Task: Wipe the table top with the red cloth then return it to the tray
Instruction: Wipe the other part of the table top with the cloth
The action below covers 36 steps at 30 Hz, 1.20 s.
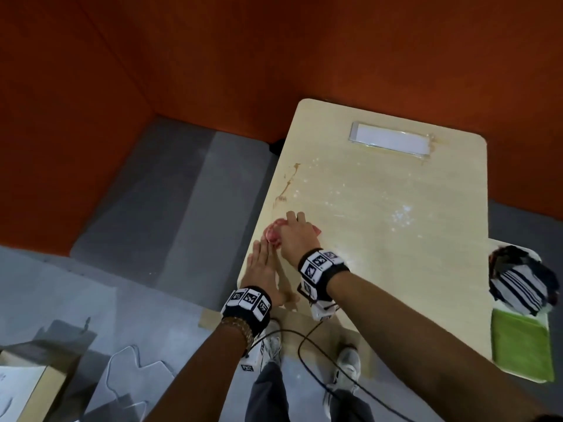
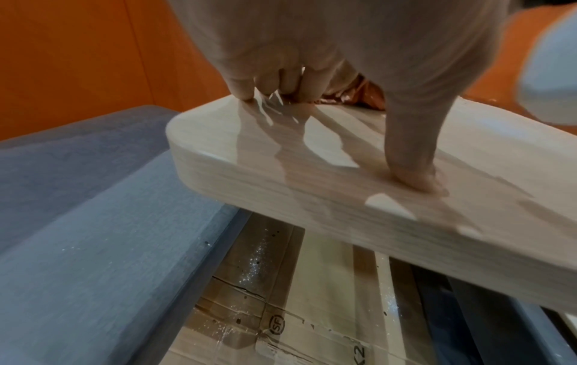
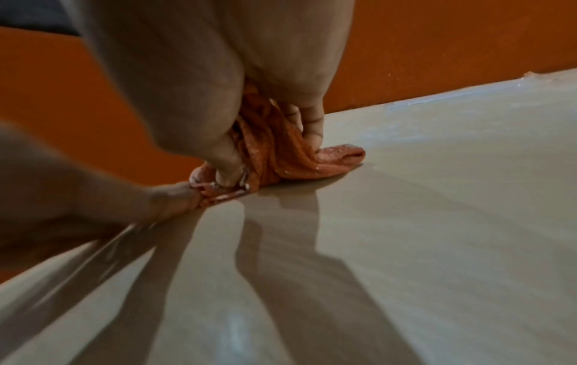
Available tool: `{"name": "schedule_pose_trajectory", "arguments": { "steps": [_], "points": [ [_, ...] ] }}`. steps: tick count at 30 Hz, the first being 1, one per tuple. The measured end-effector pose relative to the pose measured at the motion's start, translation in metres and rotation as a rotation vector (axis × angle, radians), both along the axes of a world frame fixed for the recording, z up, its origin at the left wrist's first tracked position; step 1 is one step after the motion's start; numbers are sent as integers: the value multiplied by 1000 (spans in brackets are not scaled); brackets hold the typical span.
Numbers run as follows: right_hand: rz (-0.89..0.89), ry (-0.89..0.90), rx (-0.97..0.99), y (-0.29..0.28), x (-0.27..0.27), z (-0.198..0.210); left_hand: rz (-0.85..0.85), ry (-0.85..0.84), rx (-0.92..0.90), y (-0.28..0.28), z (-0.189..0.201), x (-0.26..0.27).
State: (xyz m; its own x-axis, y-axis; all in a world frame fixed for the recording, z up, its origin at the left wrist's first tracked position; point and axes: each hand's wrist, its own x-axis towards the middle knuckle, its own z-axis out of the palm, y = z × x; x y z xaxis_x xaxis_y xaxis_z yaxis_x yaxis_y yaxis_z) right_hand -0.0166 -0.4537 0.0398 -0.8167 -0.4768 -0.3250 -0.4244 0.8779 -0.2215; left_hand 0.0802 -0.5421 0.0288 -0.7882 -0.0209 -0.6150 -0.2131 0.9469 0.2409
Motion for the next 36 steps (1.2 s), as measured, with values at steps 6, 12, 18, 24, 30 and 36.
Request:
{"name": "schedule_pose_trajectory", "arguments": {
  "steps": [6,12,18,24,30,36],
  "points": [
    [4,51,-22,-15,-32,-12,2,-15,-15,-2,-8,1],
    [-91,-6,-20,-28,-60,3,15,13,23,-3,-9,4],
    [71,29,5,5,4,-10,23,7,15,-1,-7,1],
    [-118,35,-21,-22,-67,-5,28,12,46,-3,-9,3],
    [-110,3,2,-20,-48,0,31,46,73,-4,-6,3],
    [-68,21,6,-8,0,-7,42,63,121,-15,0,-13]
  ]
}}
